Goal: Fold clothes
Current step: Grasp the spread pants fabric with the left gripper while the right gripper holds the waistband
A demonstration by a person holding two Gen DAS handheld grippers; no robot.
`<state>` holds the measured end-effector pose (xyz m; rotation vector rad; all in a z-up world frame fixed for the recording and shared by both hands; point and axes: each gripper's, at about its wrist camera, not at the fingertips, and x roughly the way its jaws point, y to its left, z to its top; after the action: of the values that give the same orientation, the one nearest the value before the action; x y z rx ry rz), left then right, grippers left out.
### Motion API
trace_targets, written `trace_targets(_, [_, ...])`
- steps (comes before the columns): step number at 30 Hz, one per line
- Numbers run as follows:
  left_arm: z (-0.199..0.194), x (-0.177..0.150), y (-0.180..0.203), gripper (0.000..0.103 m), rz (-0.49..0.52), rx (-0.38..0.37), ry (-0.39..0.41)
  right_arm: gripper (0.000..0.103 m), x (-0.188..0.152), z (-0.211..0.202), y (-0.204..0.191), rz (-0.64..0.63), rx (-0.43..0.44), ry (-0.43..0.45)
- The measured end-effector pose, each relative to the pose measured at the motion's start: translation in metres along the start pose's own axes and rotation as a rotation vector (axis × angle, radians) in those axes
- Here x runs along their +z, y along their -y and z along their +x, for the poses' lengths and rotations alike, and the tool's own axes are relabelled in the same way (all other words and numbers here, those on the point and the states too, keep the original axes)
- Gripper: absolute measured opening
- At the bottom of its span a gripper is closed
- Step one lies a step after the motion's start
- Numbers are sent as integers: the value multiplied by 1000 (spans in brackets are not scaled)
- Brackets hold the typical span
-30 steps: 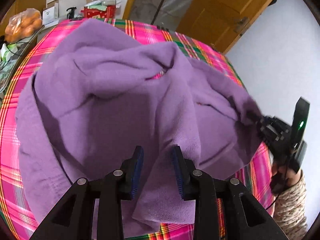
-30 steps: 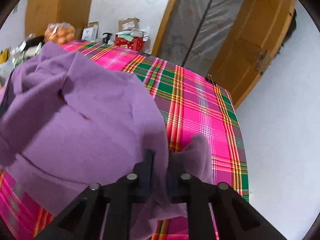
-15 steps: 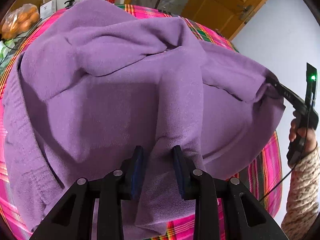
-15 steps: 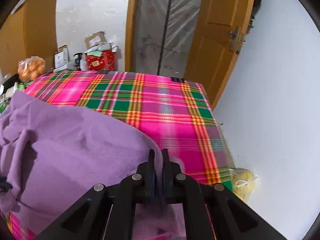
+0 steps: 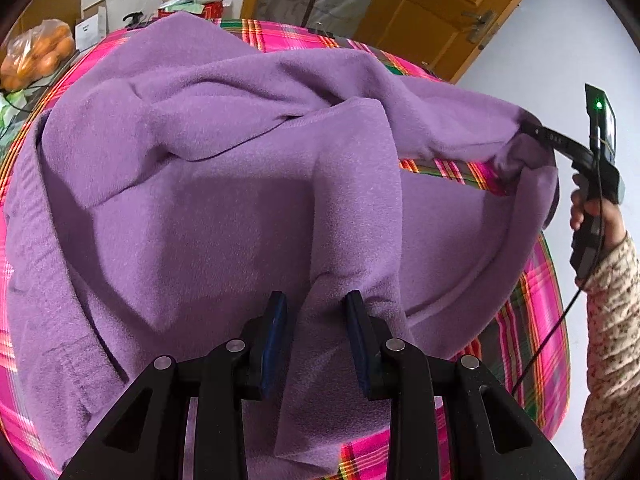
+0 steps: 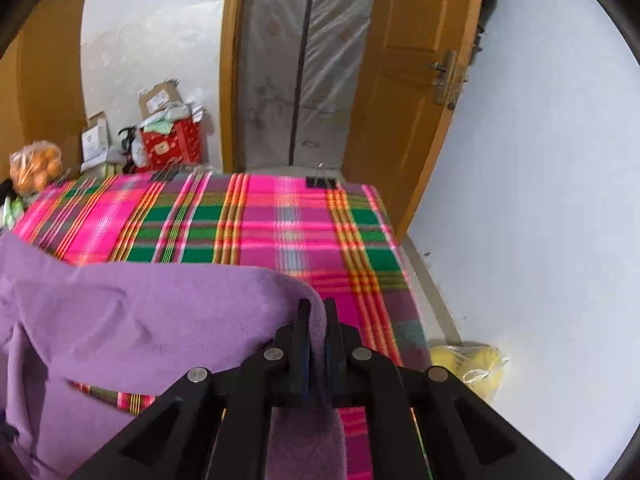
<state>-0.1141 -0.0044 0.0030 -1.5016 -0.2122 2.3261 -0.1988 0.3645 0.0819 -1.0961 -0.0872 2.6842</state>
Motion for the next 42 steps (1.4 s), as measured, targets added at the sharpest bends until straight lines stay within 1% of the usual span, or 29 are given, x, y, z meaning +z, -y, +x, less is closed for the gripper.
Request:
trace_targets(3, [0, -1, 0, 32, 1, -2, 6, 5, 6, 3, 4, -1, -63, 24])
trace_targets(6, [-4, -3, -2, 32, -1, -4, 10, 5, 5, 13, 9, 7, -93, 10])
trace_targets(7, [0, 3, 2, 32, 0, -4, 10, 5, 4, 16, 10, 8, -105, 4])
trace_targets(9, [1, 5, 4, 32, 0, -3, 10, 5, 1, 21, 11, -2, -141, 6])
trace_targets(11, [2, 5, 6, 32, 1, 0, 12, 6, -2, 22, 5, -55, -201, 43])
trace_targets(13, [2, 5, 7, 32, 3, 1, 16, 6, -5, 20, -7, -141, -297, 93])
trace_targets(14, [2, 4, 7, 32, 2, -1, 17, 7, -7, 22, -14, -187, -339, 97])
trace_targets(18, [0, 1, 4, 32, -14, -14, 20, 7, -15, 32, -31, -302, -421, 45])
trace_targets(19, [3, 2, 6, 32, -17, -16, 20, 8, -17, 34, -32, -312, -439, 33])
trace_targets(20, [3, 1, 6, 32, -18, -18, 18, 12, -17, 37, -32, -312, -451, 4])
trace_targets(21, [3, 0, 6, 32, -19, -20, 16, 13, -18, 38, -29, -300, -456, -28])
trace_targets(23, [-1, -2, 3, 32, -28, -32, 8, 14, -15, 36, -18, -219, -419, -94])
trace_targets(25, [-6, -6, -2, 32, -41, -50, -1, 14, -12, 30, -7, -116, -351, -135])
trace_targets(28, [-14, -10, -8, 32, -55, -57, 0, 14, -10, 14, 14, 65, -206, -182])
trace_targets(30, [-19, -14, -11, 32, -63, -55, 6, 14, -10, 8, 25, 170, -95, -228])
trace_targets(31, [-22, -15, -13, 32, -67, -54, 9, 14, -10, 4, 29, 207, -57, -241])
trace_targets(32, [-24, -17, -15, 32, -71, -52, 12, 16, -11, 0, 31, 219, -46, -243])
trace_targets(33, [-26, -18, -16, 32, -75, -51, 15, 18, -12, -4, 28, 202, -48, -239])
trace_targets(34, [-29, -20, -18, 32, -79, -50, 18, 18, -14, -9, 24, 176, -52, -233])
trace_targets(36, [-34, -23, -21, 32, -87, -48, 23, 19, -18, -22, 17, 149, -30, -210])
trace_targets(37, [-36, -25, -23, 32, -90, -47, 26, 21, -21, -28, 13, 138, -16, -197])
trace_targets(38, [-39, -26, -25, 32, -94, -46, 29, 27, -22, -34, 10, 135, -7, -186])
trace_targets(39, [-41, -28, -26, 32, -98, -44, 32, 30, -23, -38, 7, 135, 0, -178])
trace_targets(42, [-51, -30, -36, 32, -125, -21, 60, 30, -24, -54, -10, 112, 42, -144])
